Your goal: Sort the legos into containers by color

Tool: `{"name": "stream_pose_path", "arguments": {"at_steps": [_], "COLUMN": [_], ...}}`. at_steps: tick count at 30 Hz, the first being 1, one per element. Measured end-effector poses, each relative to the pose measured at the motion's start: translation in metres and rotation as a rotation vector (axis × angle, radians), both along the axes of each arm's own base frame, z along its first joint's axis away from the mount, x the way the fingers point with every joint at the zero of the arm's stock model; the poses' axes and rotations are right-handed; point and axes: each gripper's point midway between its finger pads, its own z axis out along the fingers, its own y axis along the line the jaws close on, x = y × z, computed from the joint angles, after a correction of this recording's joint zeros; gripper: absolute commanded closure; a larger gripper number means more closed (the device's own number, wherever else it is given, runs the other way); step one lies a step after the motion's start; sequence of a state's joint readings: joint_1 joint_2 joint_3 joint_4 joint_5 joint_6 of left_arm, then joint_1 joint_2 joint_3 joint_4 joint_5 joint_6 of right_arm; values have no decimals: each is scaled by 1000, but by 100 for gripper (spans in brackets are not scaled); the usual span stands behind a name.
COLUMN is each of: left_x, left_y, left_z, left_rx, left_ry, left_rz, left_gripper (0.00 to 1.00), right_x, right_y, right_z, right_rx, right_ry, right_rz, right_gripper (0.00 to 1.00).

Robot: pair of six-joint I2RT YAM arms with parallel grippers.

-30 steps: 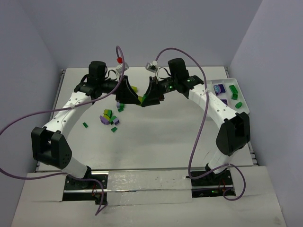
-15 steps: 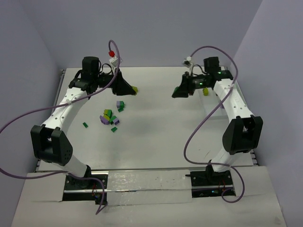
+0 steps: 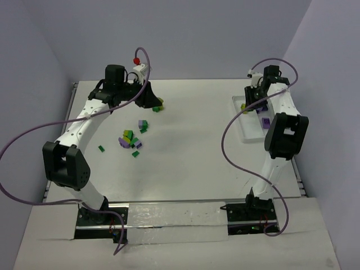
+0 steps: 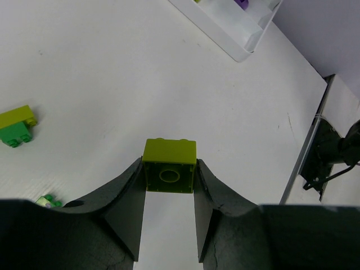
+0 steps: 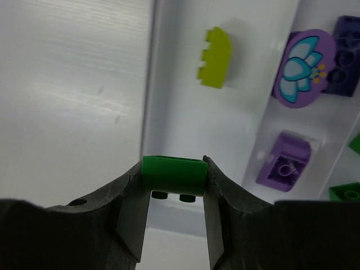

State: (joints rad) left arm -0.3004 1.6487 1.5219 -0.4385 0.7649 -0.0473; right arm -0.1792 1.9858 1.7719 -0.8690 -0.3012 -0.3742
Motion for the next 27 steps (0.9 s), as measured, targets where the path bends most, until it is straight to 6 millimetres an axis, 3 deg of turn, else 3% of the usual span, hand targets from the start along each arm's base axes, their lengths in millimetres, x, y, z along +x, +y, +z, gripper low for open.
{"name": "stream_pose_path", "arguments": {"at_steps": [4, 8, 22, 27], "left_x": [5, 6, 12, 14], "left_y": [2, 3, 1, 2], "left_z": [-8, -13, -17, -18], "left_rx": [20, 29, 34, 39], "left_ry": [15, 28, 40, 39], "left_rz": [22, 30, 32, 38], "left_gripper": [100, 100, 100, 100], "right_x": [16, 30, 36, 31], "right_y": [-26, -42, -56, -82], "right_z": [-40, -55, -55, -47], "right_rx": [-98, -160, -213, -237], "right_ry": [85, 118, 117, 121], "right_rz": [-78, -119, -146, -171], "right_gripper": [100, 100, 100, 100]}}
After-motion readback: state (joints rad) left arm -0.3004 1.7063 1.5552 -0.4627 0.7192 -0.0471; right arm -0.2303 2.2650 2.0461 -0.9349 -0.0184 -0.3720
